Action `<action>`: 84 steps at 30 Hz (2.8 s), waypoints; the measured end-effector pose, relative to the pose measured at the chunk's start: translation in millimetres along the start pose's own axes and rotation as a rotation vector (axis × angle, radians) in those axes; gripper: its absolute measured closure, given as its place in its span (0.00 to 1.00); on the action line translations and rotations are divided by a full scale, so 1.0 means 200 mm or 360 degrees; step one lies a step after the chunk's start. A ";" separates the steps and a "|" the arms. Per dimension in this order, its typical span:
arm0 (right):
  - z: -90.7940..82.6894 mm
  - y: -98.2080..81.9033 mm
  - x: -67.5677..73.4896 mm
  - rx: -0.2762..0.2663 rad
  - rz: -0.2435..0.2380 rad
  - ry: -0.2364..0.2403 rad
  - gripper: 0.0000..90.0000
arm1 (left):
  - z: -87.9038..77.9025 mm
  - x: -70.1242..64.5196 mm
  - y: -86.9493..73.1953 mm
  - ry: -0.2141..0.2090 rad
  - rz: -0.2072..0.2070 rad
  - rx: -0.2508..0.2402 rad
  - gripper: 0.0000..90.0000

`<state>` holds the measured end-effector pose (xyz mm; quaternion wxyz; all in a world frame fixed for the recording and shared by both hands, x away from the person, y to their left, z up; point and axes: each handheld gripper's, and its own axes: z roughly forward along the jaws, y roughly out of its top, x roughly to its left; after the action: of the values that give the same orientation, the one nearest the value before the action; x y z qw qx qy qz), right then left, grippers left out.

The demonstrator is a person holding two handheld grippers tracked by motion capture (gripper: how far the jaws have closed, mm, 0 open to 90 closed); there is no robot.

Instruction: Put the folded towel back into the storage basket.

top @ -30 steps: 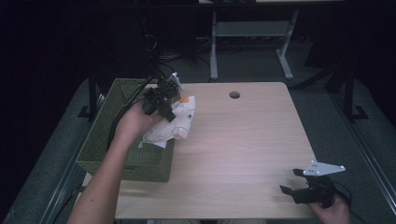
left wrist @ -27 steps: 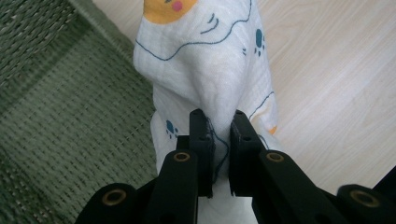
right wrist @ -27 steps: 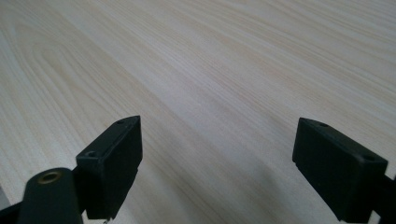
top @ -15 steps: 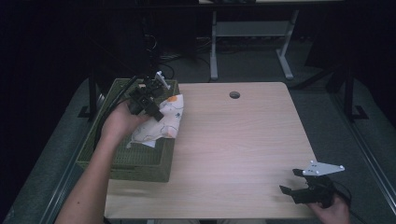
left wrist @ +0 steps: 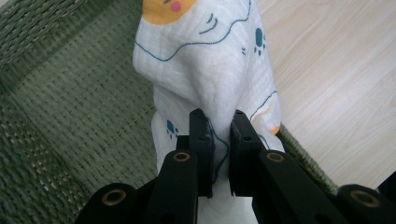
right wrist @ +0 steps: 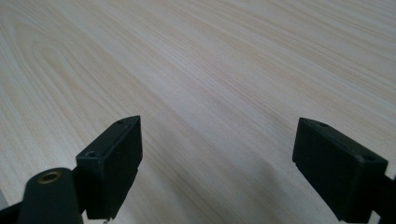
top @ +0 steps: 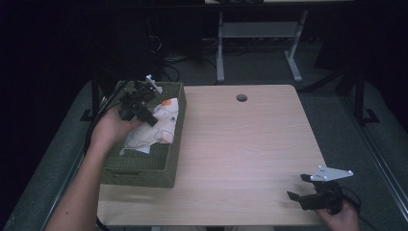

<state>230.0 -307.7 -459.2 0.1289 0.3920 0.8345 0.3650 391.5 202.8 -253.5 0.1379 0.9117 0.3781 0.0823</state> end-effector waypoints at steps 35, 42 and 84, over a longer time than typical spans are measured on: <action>0.00 0.00 0.01 0.0028 0.0007 0.0003 0.17 | 0.21 0.18 -0.18 -0.0024 0.0031 0.0080 0.91; 0.00 0.00 0.00 0.0022 0.0010 0.0001 0.17 | 0.26 0.20 -0.20 -0.0040 0.0021 0.0090 0.91; 0.00 -0.01 0.00 0.0025 0.0017 -0.0001 0.17 | 0.38 0.27 -0.23 -0.0058 0.0077 0.0142 0.90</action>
<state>228.7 -308.8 -459.8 0.1241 0.3976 0.8353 0.3590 418.7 258.0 -338.4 0.1019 0.9272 0.3567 0.0520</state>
